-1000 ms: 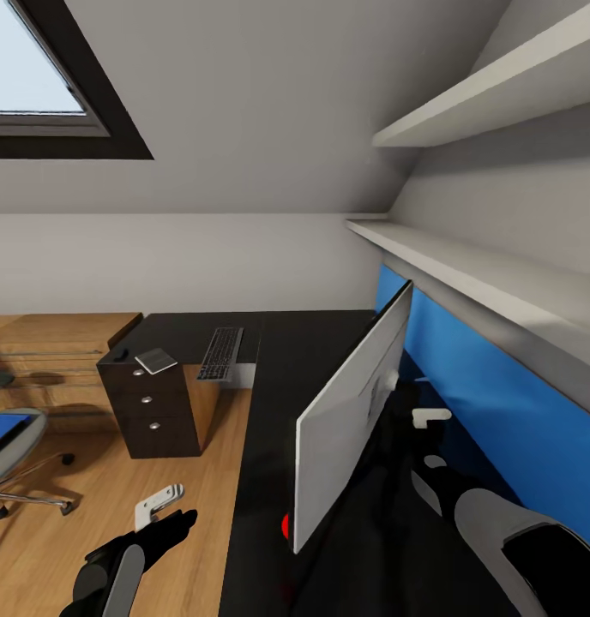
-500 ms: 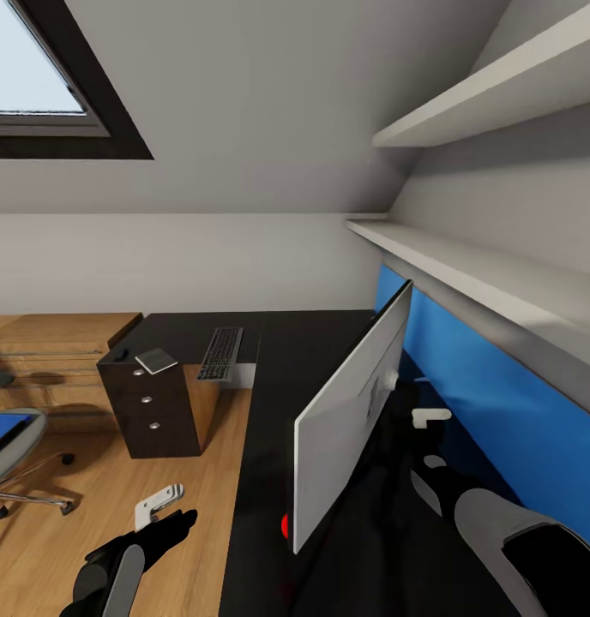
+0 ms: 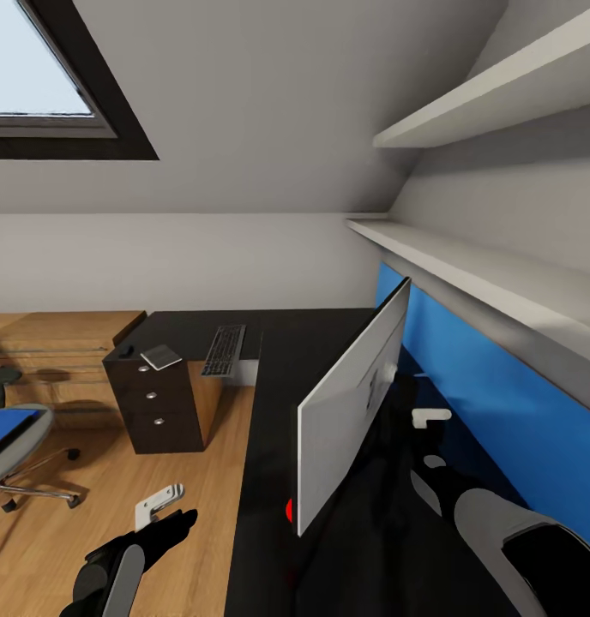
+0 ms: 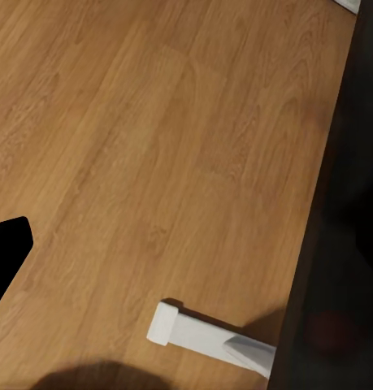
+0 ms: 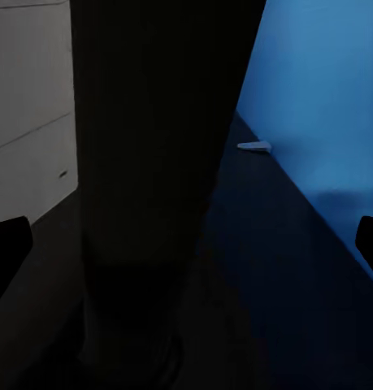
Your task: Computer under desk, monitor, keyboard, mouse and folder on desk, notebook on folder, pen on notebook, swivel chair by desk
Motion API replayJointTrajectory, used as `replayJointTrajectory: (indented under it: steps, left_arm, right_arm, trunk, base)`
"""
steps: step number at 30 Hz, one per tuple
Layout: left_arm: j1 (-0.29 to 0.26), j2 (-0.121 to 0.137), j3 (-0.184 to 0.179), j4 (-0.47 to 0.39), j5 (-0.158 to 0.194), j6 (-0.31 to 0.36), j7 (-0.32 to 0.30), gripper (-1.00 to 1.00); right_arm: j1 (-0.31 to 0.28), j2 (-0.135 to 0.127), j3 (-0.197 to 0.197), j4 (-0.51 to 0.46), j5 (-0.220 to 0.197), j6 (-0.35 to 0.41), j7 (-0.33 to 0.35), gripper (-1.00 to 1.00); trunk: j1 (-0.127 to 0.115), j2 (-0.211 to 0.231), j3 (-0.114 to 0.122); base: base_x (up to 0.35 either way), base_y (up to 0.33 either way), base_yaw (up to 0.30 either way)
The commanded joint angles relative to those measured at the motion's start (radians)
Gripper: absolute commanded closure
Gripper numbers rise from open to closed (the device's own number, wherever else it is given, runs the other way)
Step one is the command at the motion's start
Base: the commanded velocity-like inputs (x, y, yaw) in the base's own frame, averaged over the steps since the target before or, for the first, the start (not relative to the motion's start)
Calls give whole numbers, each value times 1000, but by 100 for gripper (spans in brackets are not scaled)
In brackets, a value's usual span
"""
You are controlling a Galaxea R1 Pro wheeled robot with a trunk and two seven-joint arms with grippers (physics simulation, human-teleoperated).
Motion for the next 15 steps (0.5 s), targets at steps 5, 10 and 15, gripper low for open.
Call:
replayJointTrajectory:
  steps: [5,10,15]
  left_arm:
    - [-1,-1,1,-1,11,5,7,-100]
    - [-1,-1,1,-1,10,5,8,-100]
    - [-1,-1,1,-1,9,5,9,-100]
  right_arm:
    - [-1,0,10,0,-8,-3,-3,-100]
    - [-1,0,9,-2,-9,-3,-4,-100]
    - [-1,3,8,-9,-9,-2,-6,-100]
  trunk:
    - [0,-1,-1]
    - [0,-1,-1]
    - [0,-1,-1]
  base:
    - [-81,24,0]
    - [-274,103,0]
    - [-301,120,0]
